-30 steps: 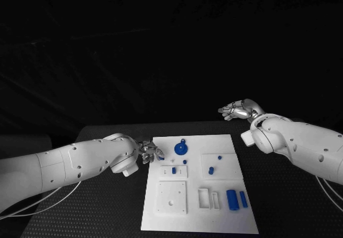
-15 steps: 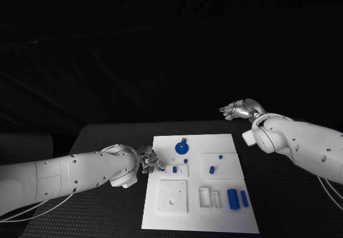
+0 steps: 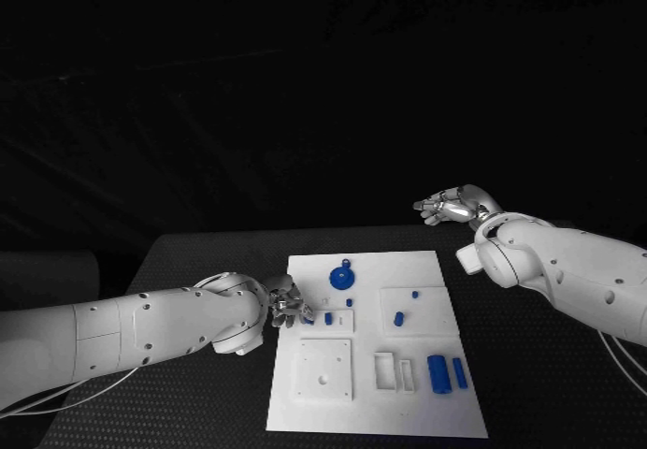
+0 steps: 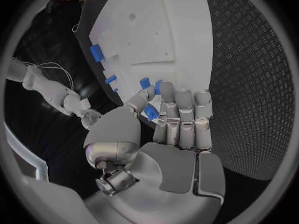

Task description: Assemble the parts on the task board

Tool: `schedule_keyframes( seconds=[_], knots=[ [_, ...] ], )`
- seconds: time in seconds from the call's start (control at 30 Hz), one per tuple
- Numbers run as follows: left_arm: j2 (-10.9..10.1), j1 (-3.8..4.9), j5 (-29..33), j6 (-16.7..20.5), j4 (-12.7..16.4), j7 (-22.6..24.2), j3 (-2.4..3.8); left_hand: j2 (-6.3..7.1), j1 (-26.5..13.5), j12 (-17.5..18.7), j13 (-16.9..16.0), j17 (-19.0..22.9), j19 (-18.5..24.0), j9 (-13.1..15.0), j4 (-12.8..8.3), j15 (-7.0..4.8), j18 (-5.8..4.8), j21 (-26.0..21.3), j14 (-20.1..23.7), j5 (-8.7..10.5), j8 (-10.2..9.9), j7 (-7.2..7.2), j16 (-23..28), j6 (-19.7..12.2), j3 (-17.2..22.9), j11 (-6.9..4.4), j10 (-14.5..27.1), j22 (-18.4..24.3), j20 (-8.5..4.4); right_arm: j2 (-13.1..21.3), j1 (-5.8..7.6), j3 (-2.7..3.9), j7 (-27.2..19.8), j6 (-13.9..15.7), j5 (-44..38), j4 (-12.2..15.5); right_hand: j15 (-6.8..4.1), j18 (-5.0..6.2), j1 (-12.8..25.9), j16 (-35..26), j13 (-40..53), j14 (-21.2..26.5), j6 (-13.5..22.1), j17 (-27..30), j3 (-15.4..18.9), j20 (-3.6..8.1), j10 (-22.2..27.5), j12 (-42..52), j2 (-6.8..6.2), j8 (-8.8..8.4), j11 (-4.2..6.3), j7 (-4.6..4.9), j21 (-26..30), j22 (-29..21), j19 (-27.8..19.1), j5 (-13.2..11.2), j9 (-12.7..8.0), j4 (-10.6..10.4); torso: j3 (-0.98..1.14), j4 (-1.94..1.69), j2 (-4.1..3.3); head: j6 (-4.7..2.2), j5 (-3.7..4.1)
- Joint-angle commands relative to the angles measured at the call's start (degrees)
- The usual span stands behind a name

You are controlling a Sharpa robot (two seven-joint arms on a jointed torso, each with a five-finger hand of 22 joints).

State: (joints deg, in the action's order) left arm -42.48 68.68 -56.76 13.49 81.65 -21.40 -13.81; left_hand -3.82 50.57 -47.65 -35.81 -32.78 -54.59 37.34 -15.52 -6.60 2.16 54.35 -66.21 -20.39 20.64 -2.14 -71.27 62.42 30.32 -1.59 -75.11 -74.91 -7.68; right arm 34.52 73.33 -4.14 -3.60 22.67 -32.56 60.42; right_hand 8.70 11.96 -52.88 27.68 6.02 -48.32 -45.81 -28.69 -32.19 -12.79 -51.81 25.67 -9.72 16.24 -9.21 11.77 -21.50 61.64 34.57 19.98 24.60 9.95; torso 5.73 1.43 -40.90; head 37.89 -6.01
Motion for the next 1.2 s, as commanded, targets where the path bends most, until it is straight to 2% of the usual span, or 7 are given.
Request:
schedule_keyframes(
  seconds=[0.03,0.57,1.2],
  knots=[
    [0.35,-0.03,-0.83,-0.01,0.05,-0.3,0.01,0.01,0.55,0.4,-0.06,0.06,-0.38,0.04,-0.1,-2.45,0.08,0.37,-2.65,-0.23,1.39,0.15,-0.01,0.52,0.43,-2.74,-3.21,-0.49,-6.37,-0.05,-0.02,0.03,-0.28,-0.65,0.02,0.04,0.04,0.54,0.42,-0.25,-0.07,0.39,0.34,0.05,0.12,0.09,0.25,0.2,-0.17,-0.21,-0.27,0.3,0.4,0.07,-0.31,0.24,-0.08,-0.05,0.0,0.0,0.01,0.03,0.06],
    [0.49,-0.01,-1.38,-3.36,-0.14,-2.02,0.01,0.0,0.47,0.44,-0.1,0.05,-0.44,-0.03,-0.03,-2.47,0.09,0.39,-2.69,-0.31,1.36,0.16,-0.02,0.57,0.41,-2.75,-3.26,-0.53,-6.39,-0.03,-0.02,0.03,-0.34,-1.15,0.2,0.1,0.05,0.56,0.47,-0.25,-0.17,0.43,0.37,0.06,0.15,0.05,0.29,0.23,-0.15,-0.21,-0.29,0.32,0.45,0.08,-0.36,0.27,-0.12,-0.08,0.01,-0.04,0.03,0.28,0.11],
    [0.49,-0.01,-1.43,-1.87,-0.29,-1.32,0.01,-0.03,0.39,0.53,-0.12,0.05,-0.4,-0.09,0.04,-2.46,0.07,0.36,-2.62,-0.25,1.31,0.14,0.03,0.56,0.41,-2.73,-3.19,-0.56,-6.39,-0.14,-0.05,0.03,-0.31,-1.11,0.22,-0.03,0.06,0.58,0.54,-0.26,-0.26,0.48,0.39,0.08,0.19,0.01,0.32,0.26,-0.11,-0.21,-0.3,0.33,0.5,0.1,-0.39,0.27,-0.15,-0.11,-0.04,-0.04,0.0,0.4,0.1]
  ],
)
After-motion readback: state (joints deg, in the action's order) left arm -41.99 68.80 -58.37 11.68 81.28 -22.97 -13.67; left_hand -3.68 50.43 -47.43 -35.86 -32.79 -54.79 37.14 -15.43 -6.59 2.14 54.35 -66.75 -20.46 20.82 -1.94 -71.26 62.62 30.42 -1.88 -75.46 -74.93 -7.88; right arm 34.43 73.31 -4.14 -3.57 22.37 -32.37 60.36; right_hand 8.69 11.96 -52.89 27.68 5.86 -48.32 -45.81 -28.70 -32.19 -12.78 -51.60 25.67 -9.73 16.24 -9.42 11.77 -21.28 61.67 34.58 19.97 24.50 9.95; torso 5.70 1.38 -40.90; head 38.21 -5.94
